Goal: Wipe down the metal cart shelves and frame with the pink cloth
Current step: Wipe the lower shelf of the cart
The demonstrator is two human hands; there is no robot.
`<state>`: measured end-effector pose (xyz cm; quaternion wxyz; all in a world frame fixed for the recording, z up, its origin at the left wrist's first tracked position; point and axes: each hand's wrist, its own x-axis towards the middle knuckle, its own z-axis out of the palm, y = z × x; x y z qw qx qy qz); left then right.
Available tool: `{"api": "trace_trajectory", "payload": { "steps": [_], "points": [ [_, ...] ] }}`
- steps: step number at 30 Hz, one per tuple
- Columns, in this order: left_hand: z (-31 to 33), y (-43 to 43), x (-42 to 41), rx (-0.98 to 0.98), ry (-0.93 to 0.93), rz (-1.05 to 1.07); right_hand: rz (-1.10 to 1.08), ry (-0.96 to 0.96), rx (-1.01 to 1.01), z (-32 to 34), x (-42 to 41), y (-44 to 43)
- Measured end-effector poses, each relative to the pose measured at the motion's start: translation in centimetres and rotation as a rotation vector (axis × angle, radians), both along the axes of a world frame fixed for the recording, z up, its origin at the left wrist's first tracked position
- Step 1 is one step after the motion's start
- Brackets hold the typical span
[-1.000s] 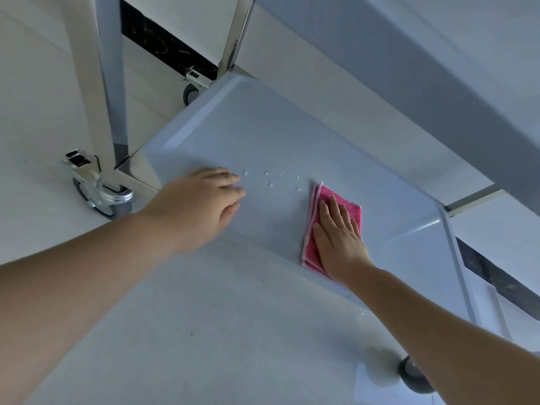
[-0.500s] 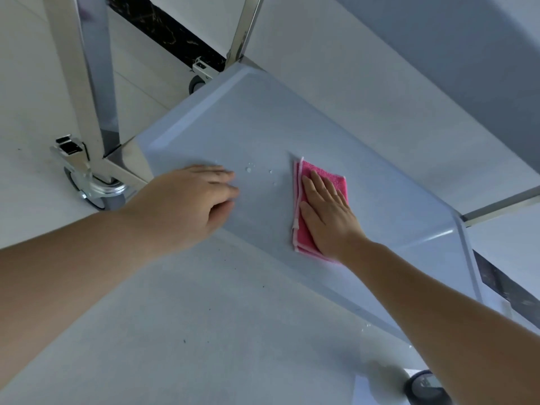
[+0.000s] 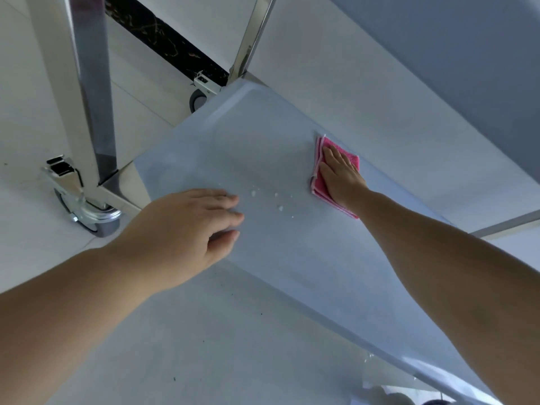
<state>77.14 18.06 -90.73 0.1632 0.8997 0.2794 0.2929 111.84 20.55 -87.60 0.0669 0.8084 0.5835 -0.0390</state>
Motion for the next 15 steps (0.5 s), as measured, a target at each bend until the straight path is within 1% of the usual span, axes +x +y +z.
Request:
{"api": "trace_trajectory", "payload": {
  "steps": [3,5,7,12,15],
  "points": [
    [-0.2,0.0,0.2,-0.017,-0.008,0.014,-0.027,-0.008,-0.013,0.1,0.7,1.8],
    [-0.2,0.0,0.4,-0.021,-0.006,0.021,-0.066,0.052,0.045,0.3,0.4,2.5],
    [-0.3,-0.1,0.6,-0.011,-0.004,0.032,-0.059,0.062,0.081,0.4,0.3,2.8],
    [-0.2,-0.3,1.1,0.017,0.012,0.059,-0.094,0.057,0.073,0.3,-0.5,3.2],
    [0.0,-0.3,1.2,-0.008,0.030,0.054,-0.044,0.068,0.090,0.0,-2.2,2.7]
  ]
}}
